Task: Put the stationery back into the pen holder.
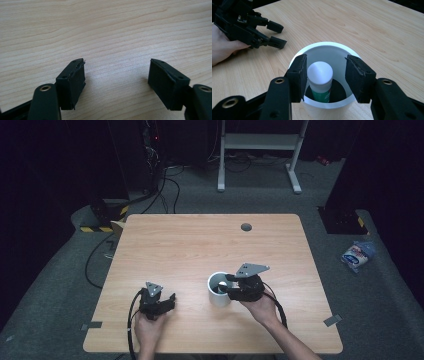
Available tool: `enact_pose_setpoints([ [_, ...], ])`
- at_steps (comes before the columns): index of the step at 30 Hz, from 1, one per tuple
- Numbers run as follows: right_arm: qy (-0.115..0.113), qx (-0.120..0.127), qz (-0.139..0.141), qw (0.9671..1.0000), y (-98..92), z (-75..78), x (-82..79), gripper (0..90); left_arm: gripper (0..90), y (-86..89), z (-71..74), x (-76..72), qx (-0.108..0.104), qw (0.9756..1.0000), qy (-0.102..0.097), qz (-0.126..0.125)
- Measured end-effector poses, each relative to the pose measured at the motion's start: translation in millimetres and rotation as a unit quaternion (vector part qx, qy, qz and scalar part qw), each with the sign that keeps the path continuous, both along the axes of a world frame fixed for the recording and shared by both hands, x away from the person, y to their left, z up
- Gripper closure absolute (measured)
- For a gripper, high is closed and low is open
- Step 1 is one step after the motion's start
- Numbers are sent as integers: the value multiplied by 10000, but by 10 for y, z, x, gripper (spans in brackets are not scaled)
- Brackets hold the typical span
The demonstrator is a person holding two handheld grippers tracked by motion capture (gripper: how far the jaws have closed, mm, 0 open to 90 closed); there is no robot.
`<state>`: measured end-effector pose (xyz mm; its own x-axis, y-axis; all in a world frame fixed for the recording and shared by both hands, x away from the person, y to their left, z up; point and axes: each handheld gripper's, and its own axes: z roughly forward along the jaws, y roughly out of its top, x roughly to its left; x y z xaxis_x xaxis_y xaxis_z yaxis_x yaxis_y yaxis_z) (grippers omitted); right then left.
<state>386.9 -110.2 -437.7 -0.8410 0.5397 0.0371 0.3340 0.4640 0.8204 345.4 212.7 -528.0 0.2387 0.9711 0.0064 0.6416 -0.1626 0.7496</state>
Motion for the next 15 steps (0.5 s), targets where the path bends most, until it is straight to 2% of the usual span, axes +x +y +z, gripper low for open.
enact_pose_setpoints([
  [15, -140, 189, -146, 9996, -176, 72, -63, 516, 296, 0, 0, 0, 2, 10000, 0, 0],
])
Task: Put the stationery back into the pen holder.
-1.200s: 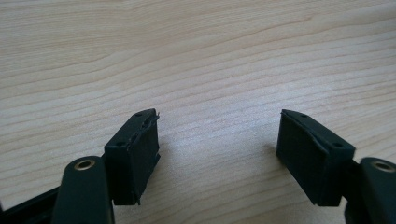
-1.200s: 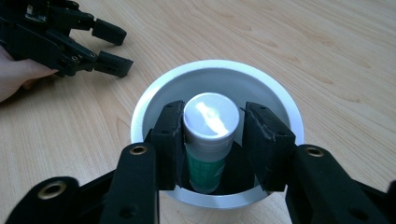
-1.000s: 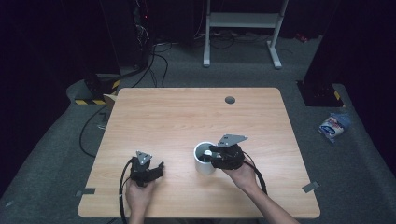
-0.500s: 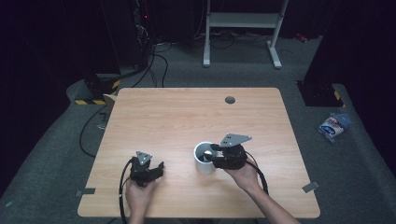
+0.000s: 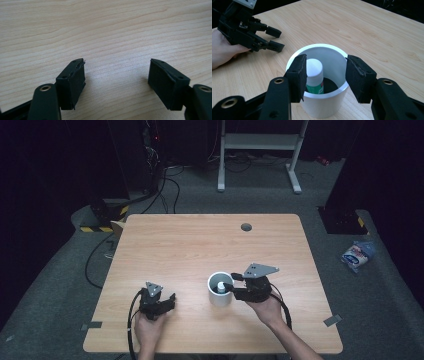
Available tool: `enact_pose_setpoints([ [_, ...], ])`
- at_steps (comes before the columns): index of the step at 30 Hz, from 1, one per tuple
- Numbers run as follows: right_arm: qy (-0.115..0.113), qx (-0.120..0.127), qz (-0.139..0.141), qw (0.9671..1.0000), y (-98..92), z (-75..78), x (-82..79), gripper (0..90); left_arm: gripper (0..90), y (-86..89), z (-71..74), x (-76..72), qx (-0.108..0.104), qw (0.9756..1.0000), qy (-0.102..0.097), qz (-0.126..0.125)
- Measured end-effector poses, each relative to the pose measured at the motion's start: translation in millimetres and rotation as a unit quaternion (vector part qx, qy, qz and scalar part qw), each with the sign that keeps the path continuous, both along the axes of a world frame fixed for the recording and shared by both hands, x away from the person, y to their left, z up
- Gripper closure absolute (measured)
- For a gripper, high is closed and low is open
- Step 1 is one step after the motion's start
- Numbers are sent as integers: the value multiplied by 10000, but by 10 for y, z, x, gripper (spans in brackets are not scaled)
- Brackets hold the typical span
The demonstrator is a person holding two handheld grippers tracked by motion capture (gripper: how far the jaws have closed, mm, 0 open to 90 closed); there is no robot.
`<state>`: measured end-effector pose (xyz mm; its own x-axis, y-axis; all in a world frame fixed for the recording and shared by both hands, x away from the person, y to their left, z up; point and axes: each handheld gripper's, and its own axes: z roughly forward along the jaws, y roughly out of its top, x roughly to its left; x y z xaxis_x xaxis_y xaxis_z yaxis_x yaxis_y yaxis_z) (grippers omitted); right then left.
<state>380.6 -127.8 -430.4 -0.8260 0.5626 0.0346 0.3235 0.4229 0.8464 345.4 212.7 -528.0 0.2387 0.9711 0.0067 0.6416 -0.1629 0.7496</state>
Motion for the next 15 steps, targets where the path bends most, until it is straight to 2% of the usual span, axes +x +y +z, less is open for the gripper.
enact_pose_setpoints([
  [15, -63, 161, -227, 9996, -232, 44, -16, 517, 296, 0, 0, 0, 0, 10000, -2, 1],
])
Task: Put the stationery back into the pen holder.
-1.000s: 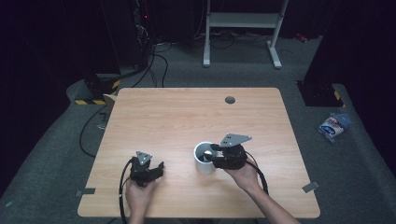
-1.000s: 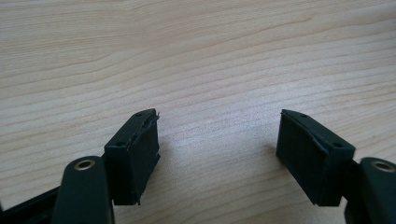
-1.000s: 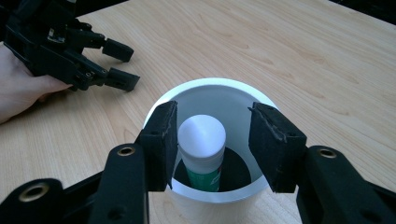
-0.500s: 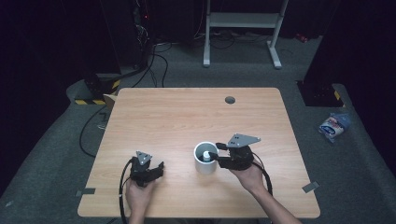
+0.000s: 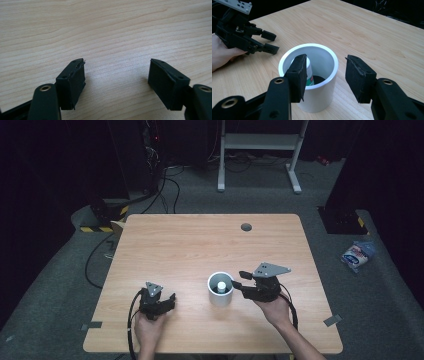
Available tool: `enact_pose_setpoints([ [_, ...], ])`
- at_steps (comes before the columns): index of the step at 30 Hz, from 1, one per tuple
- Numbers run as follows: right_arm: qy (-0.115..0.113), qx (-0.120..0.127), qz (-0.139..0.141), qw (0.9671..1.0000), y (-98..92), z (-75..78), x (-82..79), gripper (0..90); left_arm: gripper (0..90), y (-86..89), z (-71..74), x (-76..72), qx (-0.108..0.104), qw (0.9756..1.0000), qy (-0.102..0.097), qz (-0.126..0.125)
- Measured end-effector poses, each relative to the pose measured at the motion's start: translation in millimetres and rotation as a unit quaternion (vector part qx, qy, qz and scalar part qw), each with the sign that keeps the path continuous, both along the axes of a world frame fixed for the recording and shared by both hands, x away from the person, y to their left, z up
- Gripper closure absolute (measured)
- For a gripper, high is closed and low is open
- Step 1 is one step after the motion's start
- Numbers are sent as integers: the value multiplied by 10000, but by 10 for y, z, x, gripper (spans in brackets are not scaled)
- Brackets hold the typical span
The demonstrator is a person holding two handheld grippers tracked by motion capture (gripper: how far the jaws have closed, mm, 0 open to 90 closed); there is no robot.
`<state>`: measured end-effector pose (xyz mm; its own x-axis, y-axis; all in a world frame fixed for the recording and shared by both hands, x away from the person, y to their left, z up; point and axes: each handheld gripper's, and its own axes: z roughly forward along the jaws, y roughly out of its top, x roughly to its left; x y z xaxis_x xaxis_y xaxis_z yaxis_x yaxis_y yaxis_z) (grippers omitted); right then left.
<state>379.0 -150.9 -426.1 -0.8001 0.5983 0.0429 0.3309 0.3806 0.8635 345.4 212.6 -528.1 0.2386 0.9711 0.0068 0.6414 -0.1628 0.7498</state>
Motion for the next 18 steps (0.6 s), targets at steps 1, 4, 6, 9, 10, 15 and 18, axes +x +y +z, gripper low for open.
enact_pose_setpoints([
  [1, -2, 6, -12, 10000, -10, 0, 0, 517, 296, 0, 0, 0, 0, 10000, 1, 0],
  [4, 9, 31, -62, 10000, -53, 1, 0, 517, 296, 0, 0, 0, 0, 10000, 1, 1],
  [6, 9, 41, -75, 10000, -67, 2, 3, 517, 296, 0, 0, 0, -1, 10000, 1, 1],
  [9, -2, 79, -132, 9999, -114, 5, 6, 517, 296, 0, 0, 0, 0, 10000, 1, 0],
  [10, 1, 96, -153, 9998, -129, 5, 6, 517, 296, 0, 0, 0, -1, 10000, 1, 1],
  [15, 5, 126, -249, 9996, -216, 8, 7, 517, 296, 0, 0, 0, 1, 10000, 1, 0],
  [18, 5, 136, -302, 9994, -265, 6, 7, 517, 296, 0, 0, 0, 0, 10000, 0, 0],
])
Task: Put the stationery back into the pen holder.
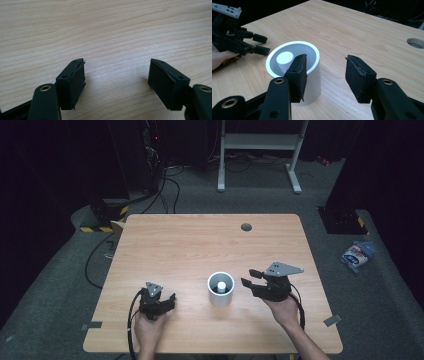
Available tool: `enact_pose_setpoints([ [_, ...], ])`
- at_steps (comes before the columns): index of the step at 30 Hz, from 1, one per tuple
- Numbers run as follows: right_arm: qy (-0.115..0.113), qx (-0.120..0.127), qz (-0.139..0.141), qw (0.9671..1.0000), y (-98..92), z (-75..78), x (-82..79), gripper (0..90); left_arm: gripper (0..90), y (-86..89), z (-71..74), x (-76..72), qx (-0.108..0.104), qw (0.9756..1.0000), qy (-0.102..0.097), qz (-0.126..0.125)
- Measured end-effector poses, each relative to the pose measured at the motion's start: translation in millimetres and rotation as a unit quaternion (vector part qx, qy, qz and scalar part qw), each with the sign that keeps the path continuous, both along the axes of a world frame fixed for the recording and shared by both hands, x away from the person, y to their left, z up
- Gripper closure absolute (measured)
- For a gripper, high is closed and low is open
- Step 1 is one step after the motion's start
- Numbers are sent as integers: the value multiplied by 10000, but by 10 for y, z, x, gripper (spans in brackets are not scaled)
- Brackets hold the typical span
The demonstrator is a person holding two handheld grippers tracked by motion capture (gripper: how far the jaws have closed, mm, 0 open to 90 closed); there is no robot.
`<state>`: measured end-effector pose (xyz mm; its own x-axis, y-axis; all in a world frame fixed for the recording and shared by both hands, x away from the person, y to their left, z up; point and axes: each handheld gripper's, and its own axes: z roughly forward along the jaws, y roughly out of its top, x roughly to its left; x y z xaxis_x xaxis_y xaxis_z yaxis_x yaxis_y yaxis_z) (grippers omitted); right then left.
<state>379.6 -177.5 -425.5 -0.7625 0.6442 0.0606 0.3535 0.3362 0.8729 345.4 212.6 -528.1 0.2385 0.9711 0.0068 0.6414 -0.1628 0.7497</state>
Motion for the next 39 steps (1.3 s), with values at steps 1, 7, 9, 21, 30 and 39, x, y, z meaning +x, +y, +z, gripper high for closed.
enact_pose_setpoints([
  [1, 7, 13, -28, 10000, -19, -1, -2, 517, 296, 0, 0, 0, 0, 10000, 0, -1],
  [7, 61, 62, -172, 9998, -138, -18, 3, 517, 296, 0, 0, 0, -1, 10000, 0, 1],
  [9, 70, 76, -229, 9997, -186, -25, -1, 517, 296, 0, 0, 0, 0, 10000, -1, 0],
  [21, 118, 100, -470, 9988, -365, -79, -10, 507, 296, 0, 0, 0, 0, 10000, 0, 0],
  [30, 213, 106, -626, 9978, -482, -140, -25, 507, 296, 0, 0, 0, 1, 10000, 1, 0],
  [39, 324, 47, -797, 9963, -603, -270, -50, 505, 296, 0, 0, 0, 1, 10000, 0, 0],
])
